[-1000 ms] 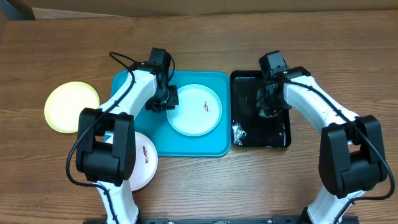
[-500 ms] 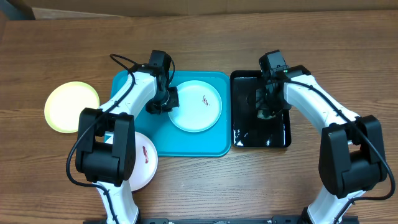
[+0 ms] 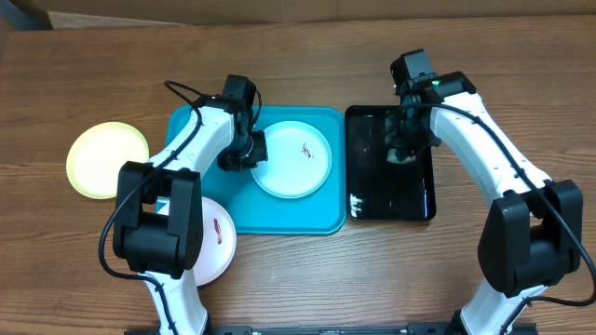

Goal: Clean dirty plates on tray and stack at the side

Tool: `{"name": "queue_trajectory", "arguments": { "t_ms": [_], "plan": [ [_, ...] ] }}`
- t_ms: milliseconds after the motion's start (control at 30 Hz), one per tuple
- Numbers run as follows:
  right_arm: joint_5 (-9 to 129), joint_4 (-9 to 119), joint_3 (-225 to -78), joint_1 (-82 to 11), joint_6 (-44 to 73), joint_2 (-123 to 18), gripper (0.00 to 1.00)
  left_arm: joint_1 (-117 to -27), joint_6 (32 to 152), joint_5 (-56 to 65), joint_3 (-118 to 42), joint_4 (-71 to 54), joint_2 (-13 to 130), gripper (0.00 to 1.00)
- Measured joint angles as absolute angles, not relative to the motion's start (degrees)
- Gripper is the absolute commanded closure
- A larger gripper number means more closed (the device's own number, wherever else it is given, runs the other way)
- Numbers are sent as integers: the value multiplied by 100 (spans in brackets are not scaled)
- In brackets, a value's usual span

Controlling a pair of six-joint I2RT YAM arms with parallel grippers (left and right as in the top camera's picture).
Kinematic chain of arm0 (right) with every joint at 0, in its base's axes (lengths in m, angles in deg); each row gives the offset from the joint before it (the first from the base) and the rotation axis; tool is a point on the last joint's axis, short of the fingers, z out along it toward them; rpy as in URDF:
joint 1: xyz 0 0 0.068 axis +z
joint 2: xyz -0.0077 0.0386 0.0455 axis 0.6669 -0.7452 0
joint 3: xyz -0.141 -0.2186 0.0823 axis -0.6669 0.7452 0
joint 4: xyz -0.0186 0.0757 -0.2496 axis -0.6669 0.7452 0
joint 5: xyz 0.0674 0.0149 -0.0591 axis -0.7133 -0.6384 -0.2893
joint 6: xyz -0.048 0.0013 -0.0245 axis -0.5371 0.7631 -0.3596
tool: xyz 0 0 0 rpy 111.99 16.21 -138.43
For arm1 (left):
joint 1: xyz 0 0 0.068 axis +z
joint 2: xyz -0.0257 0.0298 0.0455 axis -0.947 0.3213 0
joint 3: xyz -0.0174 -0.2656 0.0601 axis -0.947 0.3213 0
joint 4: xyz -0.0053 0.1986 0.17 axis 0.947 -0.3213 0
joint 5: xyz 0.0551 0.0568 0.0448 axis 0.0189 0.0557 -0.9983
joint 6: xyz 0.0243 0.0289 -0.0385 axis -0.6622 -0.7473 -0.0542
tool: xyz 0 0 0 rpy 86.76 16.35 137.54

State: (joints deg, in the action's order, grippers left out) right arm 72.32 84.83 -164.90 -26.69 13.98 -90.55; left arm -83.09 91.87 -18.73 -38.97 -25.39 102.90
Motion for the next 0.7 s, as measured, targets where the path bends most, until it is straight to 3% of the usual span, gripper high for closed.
{"name": "queue_trajectory", "arguments": {
  "t_ms": [700],
  "plan": [
    [7129,8653,-16490,-2669,1278,-9055,96,-8309,9181,-1873,-3897,-2537,10290,96]
  ]
}}
